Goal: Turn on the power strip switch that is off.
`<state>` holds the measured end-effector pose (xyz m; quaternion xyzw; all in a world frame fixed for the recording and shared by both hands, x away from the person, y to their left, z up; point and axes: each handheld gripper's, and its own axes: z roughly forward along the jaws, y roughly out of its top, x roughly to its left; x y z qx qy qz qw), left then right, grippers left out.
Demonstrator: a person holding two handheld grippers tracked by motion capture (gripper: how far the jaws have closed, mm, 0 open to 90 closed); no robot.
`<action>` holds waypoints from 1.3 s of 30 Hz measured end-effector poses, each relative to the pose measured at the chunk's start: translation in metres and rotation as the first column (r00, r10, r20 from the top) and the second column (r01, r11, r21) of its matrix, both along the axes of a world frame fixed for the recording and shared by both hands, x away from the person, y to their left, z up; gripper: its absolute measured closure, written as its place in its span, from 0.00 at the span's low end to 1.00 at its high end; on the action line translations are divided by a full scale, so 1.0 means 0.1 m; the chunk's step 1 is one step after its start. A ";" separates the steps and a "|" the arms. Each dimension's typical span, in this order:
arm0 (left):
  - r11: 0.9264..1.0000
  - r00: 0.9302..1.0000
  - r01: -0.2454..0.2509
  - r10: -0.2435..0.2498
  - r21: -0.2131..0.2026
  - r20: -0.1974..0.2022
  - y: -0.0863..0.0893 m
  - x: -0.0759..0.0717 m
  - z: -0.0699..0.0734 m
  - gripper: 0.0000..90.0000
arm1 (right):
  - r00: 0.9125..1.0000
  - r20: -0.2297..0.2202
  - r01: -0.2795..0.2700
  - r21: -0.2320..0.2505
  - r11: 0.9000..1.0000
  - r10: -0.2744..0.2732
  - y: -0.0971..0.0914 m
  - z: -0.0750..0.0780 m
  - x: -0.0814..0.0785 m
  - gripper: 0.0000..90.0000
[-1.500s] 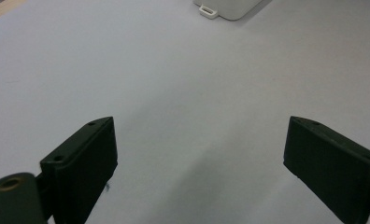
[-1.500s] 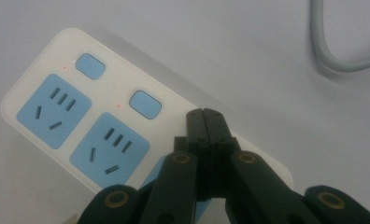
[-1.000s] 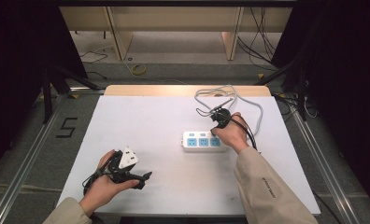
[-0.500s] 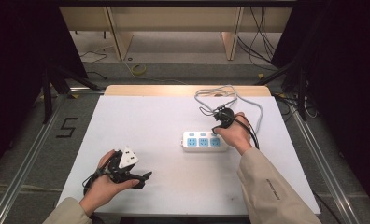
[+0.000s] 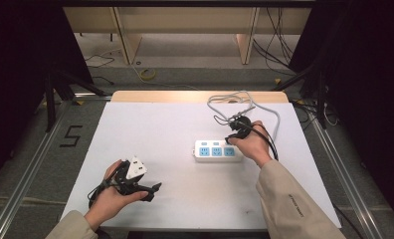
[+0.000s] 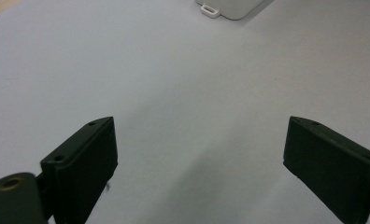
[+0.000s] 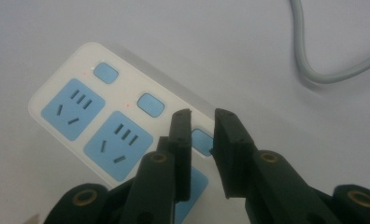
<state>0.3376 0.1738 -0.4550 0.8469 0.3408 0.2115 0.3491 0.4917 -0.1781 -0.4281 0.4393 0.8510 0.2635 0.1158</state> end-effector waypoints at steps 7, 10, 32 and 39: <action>1.000 1.000 -0.001 0.001 0.001 -0.001 0.00 0.00 0.00 0.11 | 1.000 0.007 -0.002 0.025 1.000 0.001 -0.06 0.01 -0.04 0.84; 1.000 1.000 -0.001 0.001 0.001 -0.001 0.00 0.00 0.00 0.11 | 1.000 0.014 0.001 0.028 1.000 -0.001 -0.09 0.02 -0.06 0.83; 1.000 1.000 -0.004 0.004 0.001 0.000 0.01 0.00 0.00 0.11 | 0.999 0.051 -0.009 0.059 0.998 0.006 -0.21 0.08 -0.27 0.78; 1.000 1.000 -0.005 0.005 0.001 0.000 0.01 0.00 0.00 0.11 | 0.998 0.067 -0.025 0.066 0.998 0.021 -0.23 0.12 -0.35 0.77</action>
